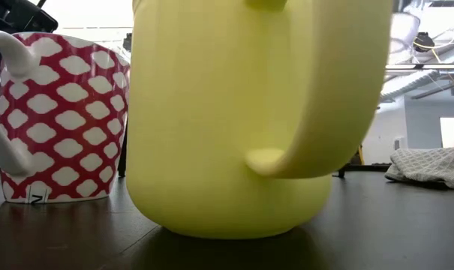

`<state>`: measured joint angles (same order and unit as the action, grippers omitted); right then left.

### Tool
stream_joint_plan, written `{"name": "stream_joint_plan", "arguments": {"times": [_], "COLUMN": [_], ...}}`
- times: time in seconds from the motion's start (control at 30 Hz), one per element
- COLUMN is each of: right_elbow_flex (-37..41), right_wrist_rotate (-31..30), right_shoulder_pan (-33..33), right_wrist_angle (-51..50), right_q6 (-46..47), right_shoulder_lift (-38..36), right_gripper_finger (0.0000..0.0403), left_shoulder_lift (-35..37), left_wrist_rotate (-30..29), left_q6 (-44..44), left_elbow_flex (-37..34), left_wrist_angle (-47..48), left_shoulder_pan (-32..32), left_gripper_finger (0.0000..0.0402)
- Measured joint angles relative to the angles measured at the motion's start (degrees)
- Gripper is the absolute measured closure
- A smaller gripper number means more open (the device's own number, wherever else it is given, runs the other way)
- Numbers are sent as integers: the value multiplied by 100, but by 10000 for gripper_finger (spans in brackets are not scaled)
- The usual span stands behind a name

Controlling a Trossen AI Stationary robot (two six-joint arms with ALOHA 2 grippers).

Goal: Stack small to large cups/mugs on shelf
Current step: Put the transparent mug on the shelf

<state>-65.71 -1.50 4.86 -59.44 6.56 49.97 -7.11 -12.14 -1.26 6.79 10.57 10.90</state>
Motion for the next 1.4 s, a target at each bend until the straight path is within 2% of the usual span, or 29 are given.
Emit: {"name": "stream_joint_plan", "arguments": {"times": [0.33,0.6,1.4], "right_elbow_flex": [670,694,694], "right_wrist_rotate": [4,15,22], "right_shoulder_pan": [0,0,0], "right_wrist_angle": [893,916,951], "right_q6": [-146,-343,-379], "right_shoulder_lift": [15,306,309], "right_gripper_finger": [403,403,403], "left_shoulder_lift": [1,1,2], "left_wrist_rotate": [6,6,6], "left_q6": [-106,-101,-105], "left_elbow_flex": [0,0,0], "left_wrist_angle": [-10,-11,-7], "left_shoulder_pan": [0,0,0], "left_gripper_finger": [398,398,398]}}
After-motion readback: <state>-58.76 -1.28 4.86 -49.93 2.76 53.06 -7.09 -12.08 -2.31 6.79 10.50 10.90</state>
